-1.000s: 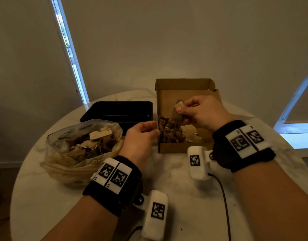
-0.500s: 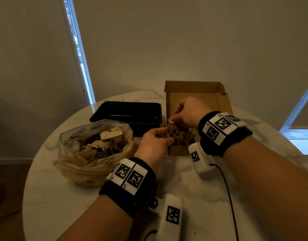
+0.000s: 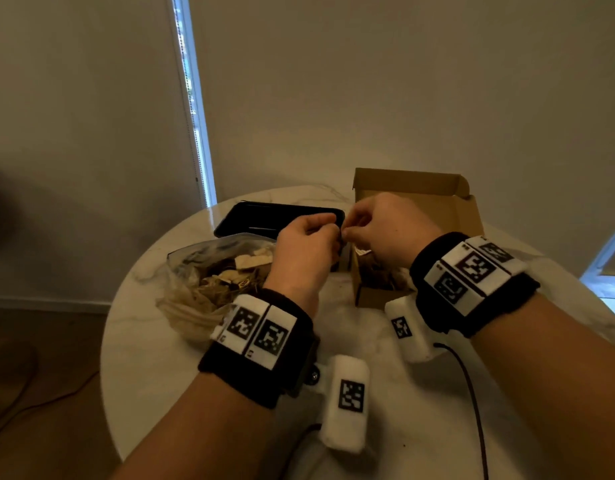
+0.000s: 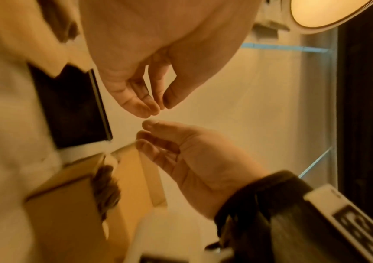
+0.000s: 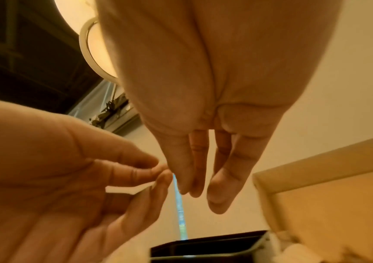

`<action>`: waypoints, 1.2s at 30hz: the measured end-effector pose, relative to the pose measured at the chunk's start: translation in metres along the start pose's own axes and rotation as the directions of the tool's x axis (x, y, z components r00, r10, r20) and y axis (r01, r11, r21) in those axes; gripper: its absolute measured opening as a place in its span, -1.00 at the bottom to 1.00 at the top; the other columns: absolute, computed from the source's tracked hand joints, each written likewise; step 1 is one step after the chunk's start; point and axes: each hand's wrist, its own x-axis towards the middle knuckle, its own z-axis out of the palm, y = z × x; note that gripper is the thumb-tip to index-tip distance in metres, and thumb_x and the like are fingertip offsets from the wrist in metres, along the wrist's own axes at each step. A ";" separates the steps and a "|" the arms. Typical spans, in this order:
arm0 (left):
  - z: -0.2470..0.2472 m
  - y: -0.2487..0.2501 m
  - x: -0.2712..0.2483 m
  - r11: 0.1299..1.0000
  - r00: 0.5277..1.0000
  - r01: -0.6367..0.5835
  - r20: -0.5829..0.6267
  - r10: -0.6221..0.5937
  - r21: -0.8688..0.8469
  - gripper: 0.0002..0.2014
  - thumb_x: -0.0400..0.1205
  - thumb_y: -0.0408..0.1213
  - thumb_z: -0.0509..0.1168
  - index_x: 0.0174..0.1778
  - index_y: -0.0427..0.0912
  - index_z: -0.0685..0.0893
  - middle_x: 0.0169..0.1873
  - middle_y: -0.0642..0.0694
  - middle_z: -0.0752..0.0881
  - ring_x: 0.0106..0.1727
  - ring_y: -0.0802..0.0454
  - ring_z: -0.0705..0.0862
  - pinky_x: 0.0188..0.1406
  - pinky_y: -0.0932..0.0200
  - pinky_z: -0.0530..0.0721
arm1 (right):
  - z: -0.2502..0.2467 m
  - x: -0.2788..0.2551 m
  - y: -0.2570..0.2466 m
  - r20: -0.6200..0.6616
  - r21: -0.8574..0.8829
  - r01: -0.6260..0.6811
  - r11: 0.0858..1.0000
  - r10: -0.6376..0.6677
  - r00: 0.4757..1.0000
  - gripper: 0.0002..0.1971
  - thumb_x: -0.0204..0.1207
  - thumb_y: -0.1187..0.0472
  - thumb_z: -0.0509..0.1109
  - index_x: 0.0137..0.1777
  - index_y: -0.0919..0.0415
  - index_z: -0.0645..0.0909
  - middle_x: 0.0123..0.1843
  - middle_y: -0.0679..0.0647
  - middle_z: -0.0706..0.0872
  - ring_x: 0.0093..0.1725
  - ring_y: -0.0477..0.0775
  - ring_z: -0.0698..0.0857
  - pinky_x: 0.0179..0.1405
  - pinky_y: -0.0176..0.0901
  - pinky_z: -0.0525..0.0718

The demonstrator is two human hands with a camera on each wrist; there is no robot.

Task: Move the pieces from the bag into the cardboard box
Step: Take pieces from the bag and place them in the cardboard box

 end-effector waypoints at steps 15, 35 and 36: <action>-0.161 0.025 -0.006 0.739 0.954 0.237 -0.296 -0.053 0.630 -0.86 0.32 0.02 0.50 -0.23 0.24 0.80 0.09 -0.16 0.78 0.20 -0.22 0.72 0.32 -0.24 0.70 | 0.087 -0.012 -0.084 0.291 -0.248 0.316 0.916 -0.240 0.926 -0.58 0.52 0.03 0.57 0.36 0.04 0.65 0.26 0.10 0.72 0.26 0.16 0.68 0.11 -0.10 0.61; -0.161 0.011 -0.001 0.812 0.960 0.191 -0.276 -0.038 0.552 -0.61 0.61 -0.31 0.47 0.35 0.00 0.66 0.13 -0.17 0.75 0.02 -0.15 0.80 0.14 -0.16 0.81 | 0.044 -0.004 -0.070 -0.015 0.420 0.198 0.885 -0.211 0.977 -0.89 0.55 0.25 0.55 -0.11 -0.01 0.76 -0.18 0.01 0.81 -0.13 0.03 0.79 -0.04 -0.09 0.78; -0.160 0.011 -0.002 0.817 0.961 0.185 -0.274 -0.035 0.546 -0.62 0.61 -0.28 0.46 0.36 -0.01 0.66 0.14 -0.17 0.75 0.03 -0.14 0.80 0.16 -0.16 0.80 | 0.041 -0.004 -0.071 -0.035 0.445 0.200 0.873 -0.206 0.978 -0.90 0.54 0.24 0.56 -0.11 0.01 0.76 -0.17 0.04 0.82 -0.12 0.06 0.81 -0.03 -0.07 0.79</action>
